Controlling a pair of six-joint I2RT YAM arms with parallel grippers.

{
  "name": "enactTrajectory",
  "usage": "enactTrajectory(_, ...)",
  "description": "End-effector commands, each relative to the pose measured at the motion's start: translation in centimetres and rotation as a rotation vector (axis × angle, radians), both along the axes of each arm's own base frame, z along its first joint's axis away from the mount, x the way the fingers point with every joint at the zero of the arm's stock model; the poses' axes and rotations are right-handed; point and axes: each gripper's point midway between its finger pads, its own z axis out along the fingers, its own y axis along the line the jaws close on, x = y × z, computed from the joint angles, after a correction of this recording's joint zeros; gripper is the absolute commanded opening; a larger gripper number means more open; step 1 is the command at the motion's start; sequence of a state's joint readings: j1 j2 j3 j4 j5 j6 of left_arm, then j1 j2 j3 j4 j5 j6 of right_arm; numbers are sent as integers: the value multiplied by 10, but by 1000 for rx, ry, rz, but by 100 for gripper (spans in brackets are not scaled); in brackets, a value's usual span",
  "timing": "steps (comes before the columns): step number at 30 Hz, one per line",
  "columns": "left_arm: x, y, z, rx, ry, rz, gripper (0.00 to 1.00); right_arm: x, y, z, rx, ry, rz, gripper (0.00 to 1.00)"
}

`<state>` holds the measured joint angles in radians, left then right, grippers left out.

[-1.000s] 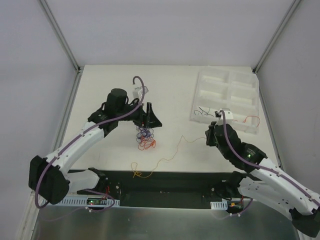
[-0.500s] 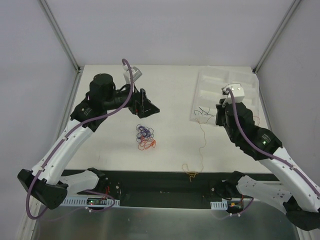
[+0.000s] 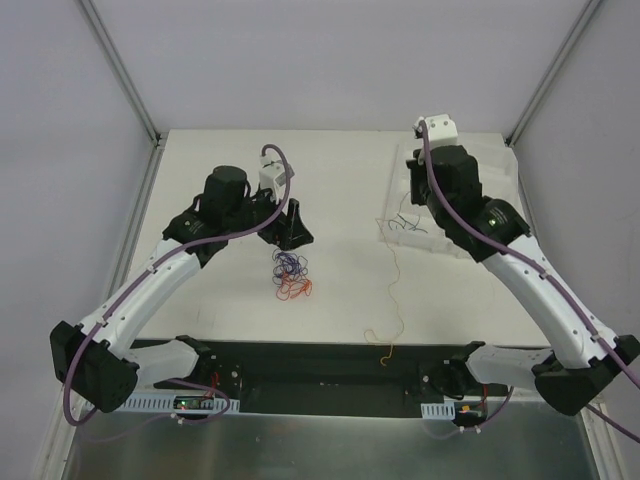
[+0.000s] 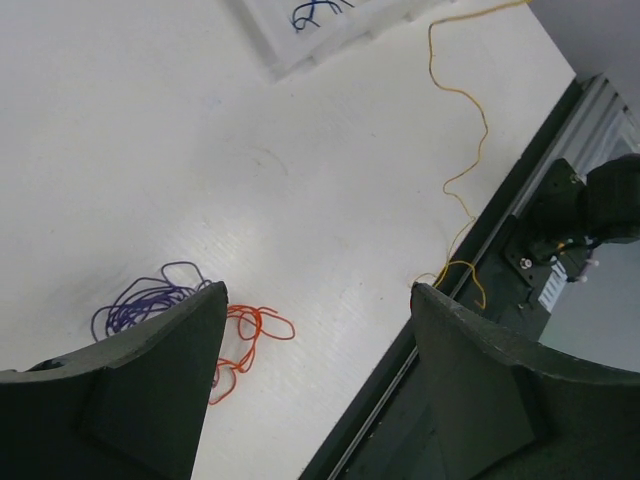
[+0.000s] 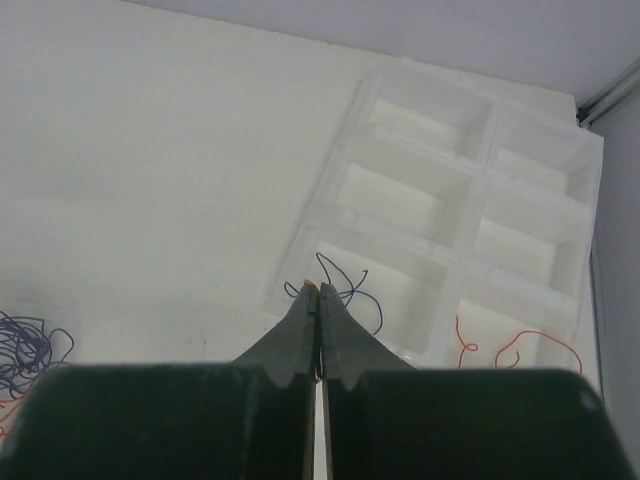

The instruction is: Untangle the cables

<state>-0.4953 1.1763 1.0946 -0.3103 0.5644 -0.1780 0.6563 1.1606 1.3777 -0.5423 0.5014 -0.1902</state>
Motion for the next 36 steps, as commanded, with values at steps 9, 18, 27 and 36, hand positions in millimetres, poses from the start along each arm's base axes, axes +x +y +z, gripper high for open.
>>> enactTrajectory(9, 4, 14, 24, -8, -153, 44, 73, 32, 25, 40, -59, -49, 97, 0)
enactTrajectory(18, 1, 10, 23, -23, -133, 18, 72, -19, 58, -71, 138, 177, 243, 0)
enactTrajectory(27, -1, -13, -7, -61, 38, -83, 43, -39, 88, -160, 255, 352, 256, 0)
enactTrajectory(36, -2, -24, -23, -81, 129, -132, 48, -47, 74, -218, 222, 419, 172, 0)
